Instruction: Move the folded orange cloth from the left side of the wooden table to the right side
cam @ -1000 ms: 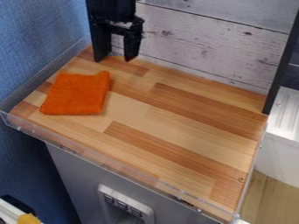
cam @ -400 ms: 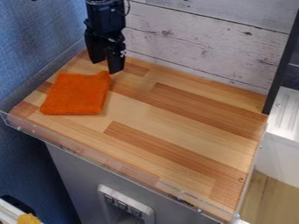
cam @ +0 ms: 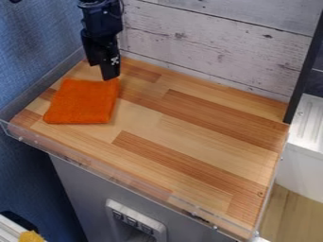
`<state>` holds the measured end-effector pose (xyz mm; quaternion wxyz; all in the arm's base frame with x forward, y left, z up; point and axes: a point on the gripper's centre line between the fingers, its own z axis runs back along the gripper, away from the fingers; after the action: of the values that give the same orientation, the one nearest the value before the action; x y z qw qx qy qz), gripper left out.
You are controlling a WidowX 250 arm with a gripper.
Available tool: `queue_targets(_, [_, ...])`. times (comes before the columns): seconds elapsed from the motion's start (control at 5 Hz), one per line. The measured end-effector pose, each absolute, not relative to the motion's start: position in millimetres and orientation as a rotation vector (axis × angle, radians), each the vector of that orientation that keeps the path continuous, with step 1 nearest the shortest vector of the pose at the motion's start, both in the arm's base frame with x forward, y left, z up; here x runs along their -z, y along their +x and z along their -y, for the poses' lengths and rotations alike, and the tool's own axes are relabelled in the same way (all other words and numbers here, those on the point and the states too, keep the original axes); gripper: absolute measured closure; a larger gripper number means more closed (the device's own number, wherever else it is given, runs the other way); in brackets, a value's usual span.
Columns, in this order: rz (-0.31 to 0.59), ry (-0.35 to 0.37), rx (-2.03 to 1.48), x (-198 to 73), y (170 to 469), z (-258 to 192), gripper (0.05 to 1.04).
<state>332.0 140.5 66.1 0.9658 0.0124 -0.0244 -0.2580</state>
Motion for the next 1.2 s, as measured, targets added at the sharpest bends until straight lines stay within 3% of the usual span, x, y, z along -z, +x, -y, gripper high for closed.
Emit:
queue_targets(0.4, [0.061, 0.018, 0.608, -64.8, 326.5, -151.9, 0.085])
queue_targets(0.6, [0.046, -0.015, 0.637, -64.7, 319.5, -154.5, 0.13])
queue_targets(1.0, [0.031, -0.043, 0.663, -58.2, 313.5, -159.7, 0.712])
queue_targets(1.2, [0.014, -0.052, 0.667, -46.0, 313.6, -165.9, 0.926])
